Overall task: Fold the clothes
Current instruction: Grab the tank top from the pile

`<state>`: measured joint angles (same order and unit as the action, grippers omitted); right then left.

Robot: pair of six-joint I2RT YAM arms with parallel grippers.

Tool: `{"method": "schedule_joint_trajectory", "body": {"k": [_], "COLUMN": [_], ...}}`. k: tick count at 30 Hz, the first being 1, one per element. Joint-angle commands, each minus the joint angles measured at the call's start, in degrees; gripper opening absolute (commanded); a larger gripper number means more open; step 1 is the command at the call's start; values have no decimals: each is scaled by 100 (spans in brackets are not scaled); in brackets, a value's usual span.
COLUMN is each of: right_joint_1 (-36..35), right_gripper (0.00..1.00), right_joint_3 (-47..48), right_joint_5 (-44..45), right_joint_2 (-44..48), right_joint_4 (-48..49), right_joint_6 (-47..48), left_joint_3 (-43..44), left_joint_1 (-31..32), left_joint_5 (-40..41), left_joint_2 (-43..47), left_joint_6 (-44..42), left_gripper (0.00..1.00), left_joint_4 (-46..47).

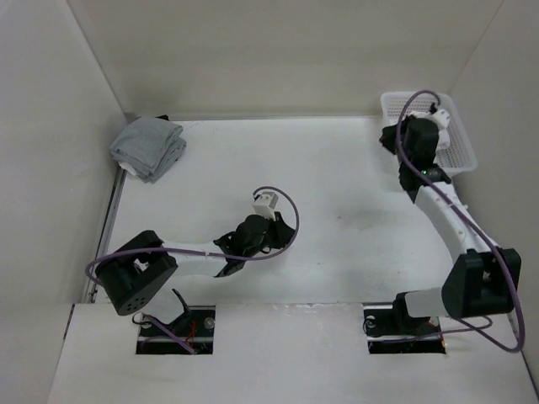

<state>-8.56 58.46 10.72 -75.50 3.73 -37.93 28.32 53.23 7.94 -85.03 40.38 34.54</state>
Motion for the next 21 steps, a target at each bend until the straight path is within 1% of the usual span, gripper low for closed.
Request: {"method": "schedule_joint_trajectory", "body": {"k": [1,3,5,7,8,9,13,14,16,18,21], "right_joint_1": [744,1114,1430,1720,1843,1966,2327,2398,2468,2477,2477], "right_gripper": [0,3,7,22,29,38,59,61,64,65,66], "right_joint_3": [1016,1640,2263,2932,3170,3485,4374,4602,4980,5463,5930], "right_joint_5": [536,668,904,1396,1459,1390,1143,1082,907,800,818], "right_joint_2": [-788,-1517,-2193,-2923,-3187,-3529,-4409,-4612,-4937,-5323,-5711], "right_joint_4": [-425,-565,-828,-1101,-1146,-1216,-1427,-1480,-1559,-1716,-1805], "right_joint_6": [181,251,400,541,637,751,945,954,963,1015,1016], "left_joint_3": [-186,-256,-335,-423,-441,-467,-485,-485,-485,-476,-432], "left_joint_1": [-265,-362,-432,-590,-660,-722,-836,-837,-845,-872,-881], "left_joint_5": [23,-3,23,32,-3,-21,-144,-188,-267,-320,-442], "left_joint_2": [373,496,593,628,620,602,567,541,497,435,304], "left_joint_6": [-66,-48,-56,-39,-39,-30,66,75,84,119,181], "left_gripper": [11,19,27,38,41,43,47,47,47,47,47], "left_joint_4": [632,632,650,746,790,825,852,878,931,958,1001]}}
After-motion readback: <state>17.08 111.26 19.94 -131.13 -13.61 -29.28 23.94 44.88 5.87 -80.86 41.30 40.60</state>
